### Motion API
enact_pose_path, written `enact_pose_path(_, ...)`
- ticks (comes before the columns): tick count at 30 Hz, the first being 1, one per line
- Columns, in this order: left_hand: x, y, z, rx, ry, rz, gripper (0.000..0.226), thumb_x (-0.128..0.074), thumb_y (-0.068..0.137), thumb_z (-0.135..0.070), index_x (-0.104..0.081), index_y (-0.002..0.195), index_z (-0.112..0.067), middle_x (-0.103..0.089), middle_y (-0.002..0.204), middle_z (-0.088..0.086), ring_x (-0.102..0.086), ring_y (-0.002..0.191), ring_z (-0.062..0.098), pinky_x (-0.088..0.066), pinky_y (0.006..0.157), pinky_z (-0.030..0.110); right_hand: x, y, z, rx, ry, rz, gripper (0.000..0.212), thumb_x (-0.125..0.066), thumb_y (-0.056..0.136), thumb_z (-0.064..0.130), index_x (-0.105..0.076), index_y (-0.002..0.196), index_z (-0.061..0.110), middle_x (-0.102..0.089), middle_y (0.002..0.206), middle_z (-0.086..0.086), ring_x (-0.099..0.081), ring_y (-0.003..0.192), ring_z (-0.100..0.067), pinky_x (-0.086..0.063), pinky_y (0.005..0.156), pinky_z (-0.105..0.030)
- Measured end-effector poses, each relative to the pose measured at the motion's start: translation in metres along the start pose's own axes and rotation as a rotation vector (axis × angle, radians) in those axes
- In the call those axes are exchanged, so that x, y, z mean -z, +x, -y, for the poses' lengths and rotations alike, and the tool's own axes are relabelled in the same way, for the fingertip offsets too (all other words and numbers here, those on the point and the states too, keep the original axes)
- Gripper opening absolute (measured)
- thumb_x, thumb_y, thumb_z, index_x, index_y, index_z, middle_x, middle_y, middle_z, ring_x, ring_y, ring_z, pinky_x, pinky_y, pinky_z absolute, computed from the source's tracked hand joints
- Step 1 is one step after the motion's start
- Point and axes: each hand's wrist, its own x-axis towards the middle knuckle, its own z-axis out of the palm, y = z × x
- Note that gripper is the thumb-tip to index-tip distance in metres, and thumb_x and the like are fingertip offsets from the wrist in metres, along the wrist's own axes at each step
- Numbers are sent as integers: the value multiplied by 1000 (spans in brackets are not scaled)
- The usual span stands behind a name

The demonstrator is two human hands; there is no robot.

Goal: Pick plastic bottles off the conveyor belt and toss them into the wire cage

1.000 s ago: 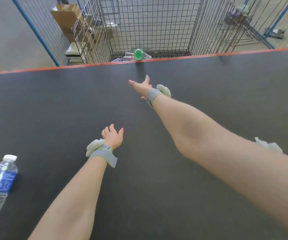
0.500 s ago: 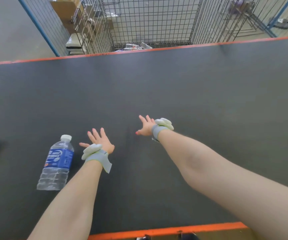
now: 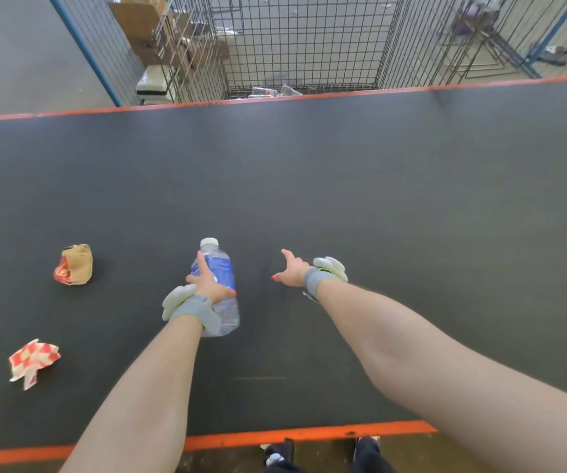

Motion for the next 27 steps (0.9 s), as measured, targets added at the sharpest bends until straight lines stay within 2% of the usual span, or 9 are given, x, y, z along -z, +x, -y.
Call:
enact_pose_path(3, 0, 5, -24, -12, -420, 127, 127, -83, 72, -17, 15, 152, -29, -25, 153, 15, -36, 135, 35, -38, 106, 51, 4, -5, 13, 42, 191, 49, 78, -52, 95, 48, -8, 155, 25, -33, 155, -9, -35, 140, -31, -29, 113, -41)
enact_pose_path(5, -3, 4, -40, 25, -618, 217, 121, -82, 75, -19, 12, 152, -29, -36, 150, 6, -50, 123, 29, -50, 84, 45, 7, -9, 19, 15, 460, 130, 75, -48, 95, 53, -12, 155, 25, -36, 153, -8, -42, 135, -33, -35, 109, -50)
enact_pose_path(7, -5, 4, -55, 7, -714, 293, 116, -79, 78, -21, 9, 152, -31, -43, 146, 4, -55, 112, 25, -51, 72, 40, 15, -10, 21, -43, 728, 229, 72, -49, 91, 61, -23, 149, 28, -48, 143, -7, -55, 122, -35, -44, 98, -59)
enact_pose_path(12, 2, 25, -86, -76, -896, 440, 106, -67, 86, -15, 15, 152, -29, -49, 139, 7, -55, 118, 25, -49, 88, 51, 50, 4, 14, -115, 955, 369, 70, -57, 83, 66, -51, 136, 21, -64, 121, -7, -62, 109, -29, -49, 96, -48)
enact_pose_path(15, 9, 43, -103, -62, -907, 370, 95, -62, 89, -30, 8, 153, -28, -33, 153, 7, -34, 139, 25, -33, 107, 55, 73, 15, 16, -135, 1027, 299, 66, -57, 84, 65, -54, 132, 21, -67, 111, -4, -65, 99, -25, -53, 82, -40)
enact_pose_path(17, 9, 58, -108, -34, -848, 285, 88, -61, 90, -37, -1, 154, -27, -26, 156, 6, -29, 142, 26, -32, 106, 52, 85, 23, 19, -137, 1082, 286, 64, -56, 84, 66, -56, 129, 20, -69, 101, -3, -67, 88, -22, -53, 70, -36)
enact_pose_path(19, 9, 69, -111, -17, -806, 250, 83, -59, 91, -41, -7, 154, -27, -28, 155, 6, -32, 140, 26, -36, 102, 51, 93, 30, 25, -130, 1131, 285, 66, -57, 83, 66, -55, 130, 20, -69, 101, -3, -67, 88, -21, -52, 69, -36)
enact_pose_path(21, 10, 79, -116, -8, -797, 280, 81, -58, 90, -47, -10, 153, -29, -33, 152, 5, -39, 136, 27, -41, 96, 51, 99, 40, 31, -117, 1125, 264, 68, -58, 82, 67, -54, 132, 21, -67, 114, -4, -65, 101, -23, -53, 80, -39)
enact_pose_path(27, 4, 80, -141, -50, -867, 545, 57, -58, 91, -48, -44, 137, -17, -63, 125, 8, -66, 103, 30, -57, 75, 45, 108, 58, 42, -95, 1075, 259, 74, -53, 79, 76, -56, 130, 23, -66, 122, -5, -65, 108, -25, -54, 83, -39)
